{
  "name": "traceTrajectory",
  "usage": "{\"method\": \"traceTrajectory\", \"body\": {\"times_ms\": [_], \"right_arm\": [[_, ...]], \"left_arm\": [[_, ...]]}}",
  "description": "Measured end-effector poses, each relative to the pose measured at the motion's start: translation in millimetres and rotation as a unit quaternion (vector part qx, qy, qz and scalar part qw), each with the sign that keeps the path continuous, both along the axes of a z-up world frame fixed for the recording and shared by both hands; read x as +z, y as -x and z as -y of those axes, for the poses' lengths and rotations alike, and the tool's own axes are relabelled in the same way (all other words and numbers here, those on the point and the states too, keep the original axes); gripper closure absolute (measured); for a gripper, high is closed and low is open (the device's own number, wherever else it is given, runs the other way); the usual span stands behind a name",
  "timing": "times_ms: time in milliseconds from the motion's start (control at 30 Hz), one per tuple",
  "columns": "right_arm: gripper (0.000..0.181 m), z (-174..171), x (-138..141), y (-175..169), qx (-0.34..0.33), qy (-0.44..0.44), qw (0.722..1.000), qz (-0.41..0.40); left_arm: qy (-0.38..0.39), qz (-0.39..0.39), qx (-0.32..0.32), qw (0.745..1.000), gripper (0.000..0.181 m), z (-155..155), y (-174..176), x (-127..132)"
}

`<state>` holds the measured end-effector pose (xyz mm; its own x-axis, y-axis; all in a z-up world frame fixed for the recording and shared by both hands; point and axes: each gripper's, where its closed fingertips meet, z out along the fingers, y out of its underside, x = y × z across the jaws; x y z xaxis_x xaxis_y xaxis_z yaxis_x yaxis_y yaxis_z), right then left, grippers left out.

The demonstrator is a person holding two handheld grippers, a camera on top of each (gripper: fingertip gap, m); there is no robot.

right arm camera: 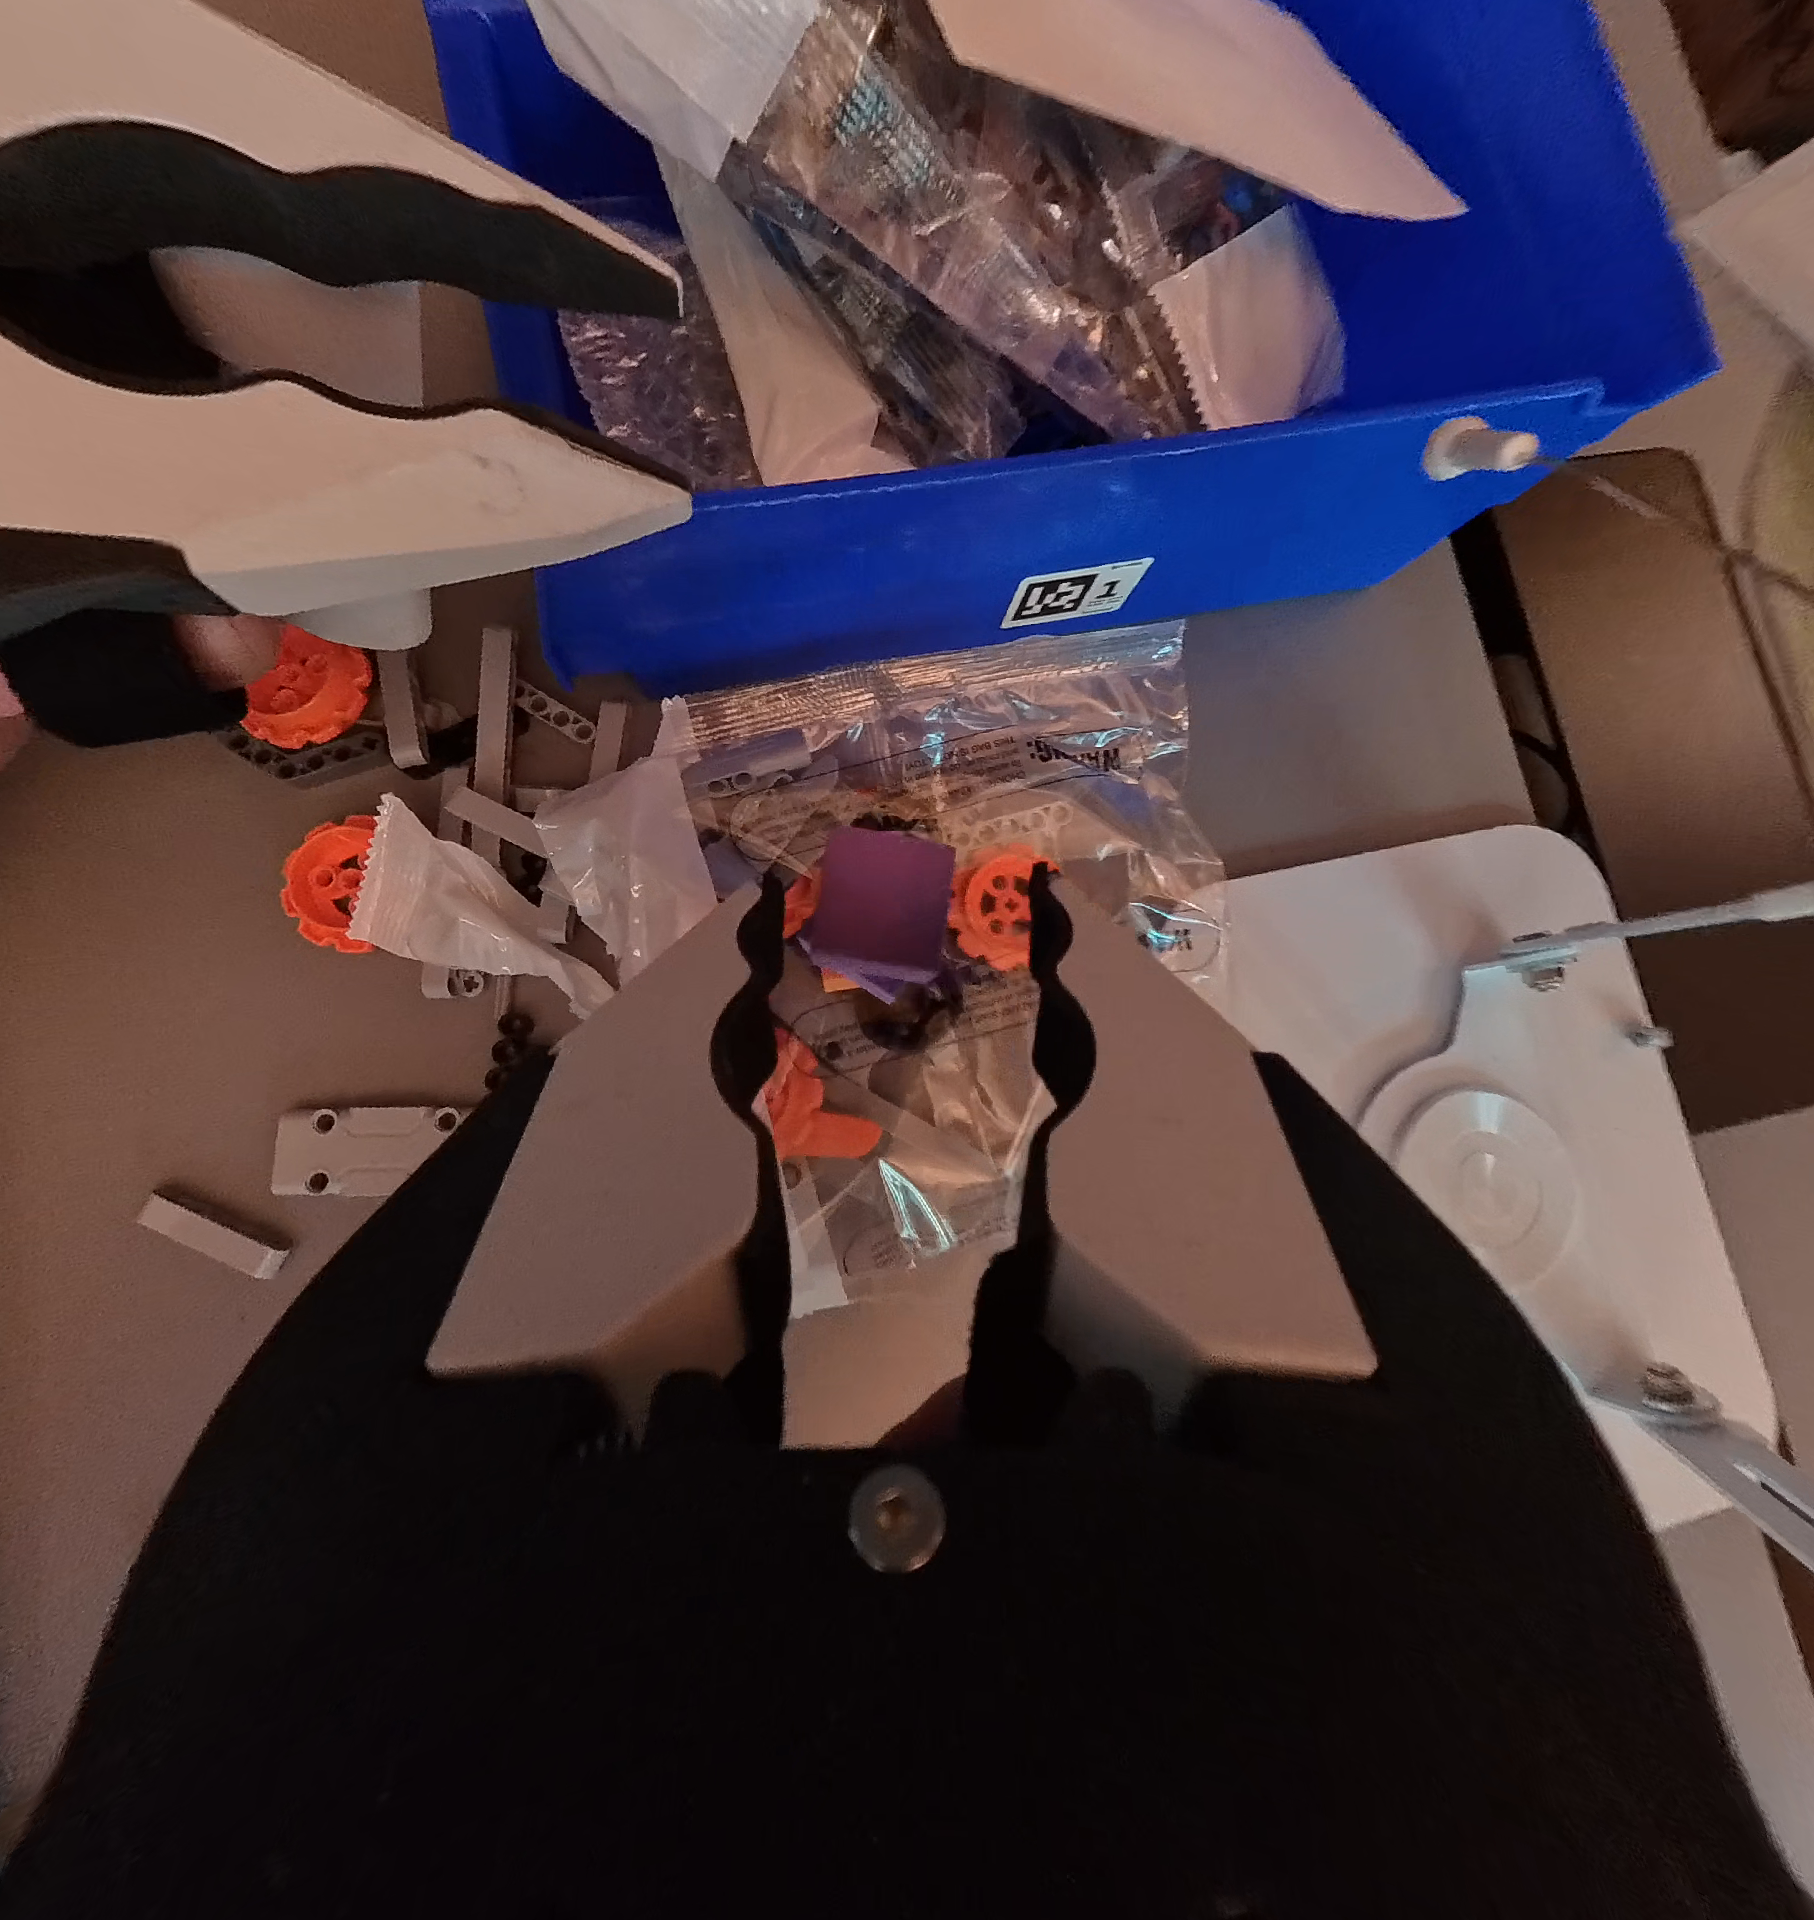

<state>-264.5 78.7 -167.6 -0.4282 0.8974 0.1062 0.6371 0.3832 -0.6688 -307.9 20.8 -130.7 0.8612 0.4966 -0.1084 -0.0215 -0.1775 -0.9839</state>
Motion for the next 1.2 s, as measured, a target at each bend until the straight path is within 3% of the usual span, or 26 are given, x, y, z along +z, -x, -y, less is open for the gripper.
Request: {"method": "traceTrajectory", "body": {"times_ms": [133, 233, 467, 600, 633, 767, 1033, 1200], "right_arm": [[0.134, -12.6, 20.9, -24.8, -0.008, -0.013, 1.000, -0.022], [0.134, -43.3, 17.9, -63.8, -0.033, -0.048, 0.998, -0.009], [0.132, -101.8, -55.3, -163.3, -0.052, -0.046, 0.991, 0.117], [0.142, -121.0, -88.7, -183.1, -0.066, -0.050, 0.984, 0.159], [0.154, -121.2, -91.5, -183.5, -0.065, -0.045, 0.984, 0.160], [0.155, -121.0, -75.3, -171.2, -0.065, -0.048, 0.989, 0.127], [0.155, -47.7, 34.9, -73.7, 0.013, -0.019, 1.000, -0.012], [0.155, -13.2, 43.0, -29.3, 0.050, -0.042, 0.998, 0.007]], "left_arm": [[-0.004, 0.001, 0.000, 1.000, 0.154, 1.0, 0.2, 1.1], [-0.008, 0.001, -0.003, 1.000, 0.154, 0.9, -1.4, 3.7], [-0.008, -0.002, -0.011, 1.000, 0.153, -4.0, -8.3, 5.0], [-0.013, -0.003, -0.010, 1.000, 0.154, -4.7, -10.0, 6.8], [-0.013, -0.004, -0.009, 1.000, 0.154, -4.8, -10.4, 6.9], [-0.014, -0.005, -0.007, 1.000, 0.154, -5.0, -9.6, 7.3], [-0.008, -0.004, -0.006, 1.000, 0.154, -5.2, -7.5, 3.6], [-0.010, 0.002, -0.004, 1.000, 0.154, -2.8, -4.1, 1.7]]}}
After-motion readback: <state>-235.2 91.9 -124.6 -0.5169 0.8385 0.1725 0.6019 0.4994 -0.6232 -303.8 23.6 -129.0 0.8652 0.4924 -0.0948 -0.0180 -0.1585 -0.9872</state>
